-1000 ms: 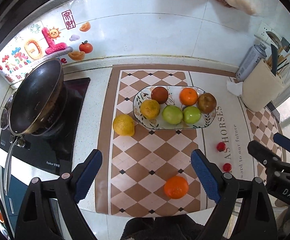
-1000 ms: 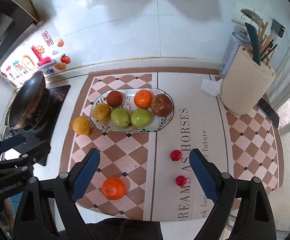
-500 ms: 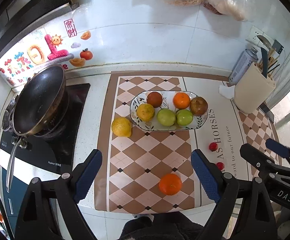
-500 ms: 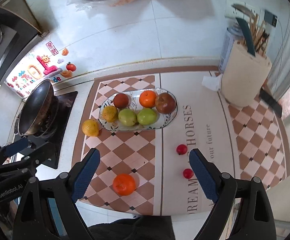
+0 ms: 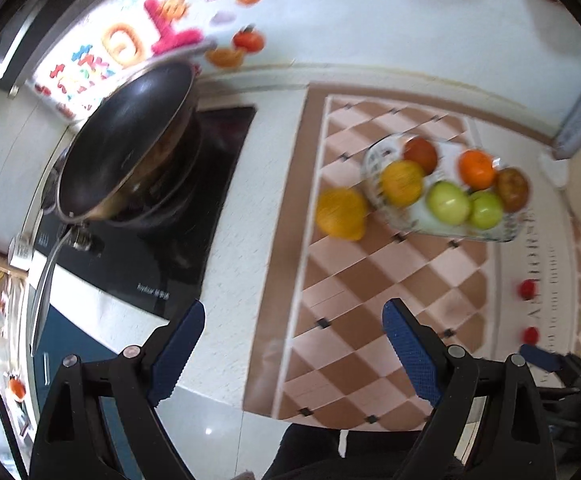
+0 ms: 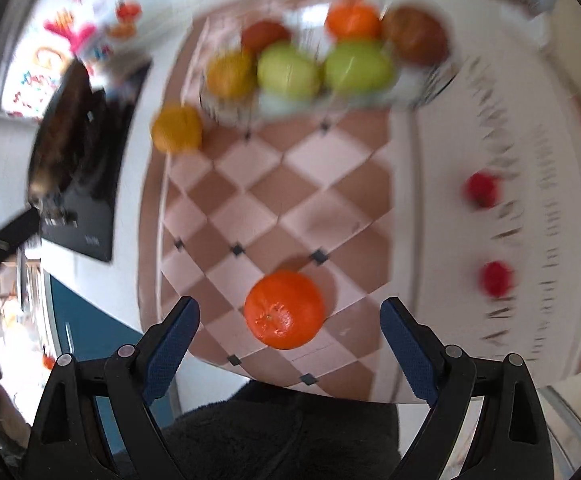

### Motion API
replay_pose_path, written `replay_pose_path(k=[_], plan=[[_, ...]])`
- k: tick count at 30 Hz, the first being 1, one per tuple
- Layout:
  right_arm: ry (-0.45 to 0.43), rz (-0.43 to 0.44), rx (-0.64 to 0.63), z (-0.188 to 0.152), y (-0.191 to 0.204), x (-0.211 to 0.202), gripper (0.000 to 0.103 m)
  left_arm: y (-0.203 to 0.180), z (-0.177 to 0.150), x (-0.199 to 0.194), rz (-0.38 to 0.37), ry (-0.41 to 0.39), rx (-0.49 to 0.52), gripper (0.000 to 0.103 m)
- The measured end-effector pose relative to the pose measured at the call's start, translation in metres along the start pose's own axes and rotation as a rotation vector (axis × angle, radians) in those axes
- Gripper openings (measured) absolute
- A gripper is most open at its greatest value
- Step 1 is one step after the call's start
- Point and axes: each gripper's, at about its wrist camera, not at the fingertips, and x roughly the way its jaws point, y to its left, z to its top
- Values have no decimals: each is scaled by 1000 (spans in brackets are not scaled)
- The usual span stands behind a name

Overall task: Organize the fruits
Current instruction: 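Reach the right tool to the loose orange while the left reaches the yellow citrus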

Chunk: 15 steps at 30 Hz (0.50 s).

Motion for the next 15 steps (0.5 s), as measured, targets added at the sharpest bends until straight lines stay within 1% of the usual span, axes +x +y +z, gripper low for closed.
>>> replay_pose_path(k=[3, 5, 9, 11, 12, 14, 15], plan=[[90, 44, -4, 1, 4, 39, 94, 7, -1, 18, 22, 47, -7, 91], [116, 34, -12, -1, 6, 55, 94, 11, -3, 30, 44, 87, -5, 91], [172, 6, -51, 0, 10, 82, 93, 17, -5, 43, 39, 128, -26, 91], [193, -15, -98, -1, 16, 90, 88, 20, -2, 49, 34, 146, -36, 91], [189, -42, -155, -2, 23, 92, 84, 20, 0, 53, 28, 157, -45, 91], [182, -110, -246, -4, 33, 93, 68, 22, 8, 62, 4, 192, -69, 91], [177, -128, -272, -3, 36, 92, 68, 22, 12, 67, -14, 205, -84, 91]])
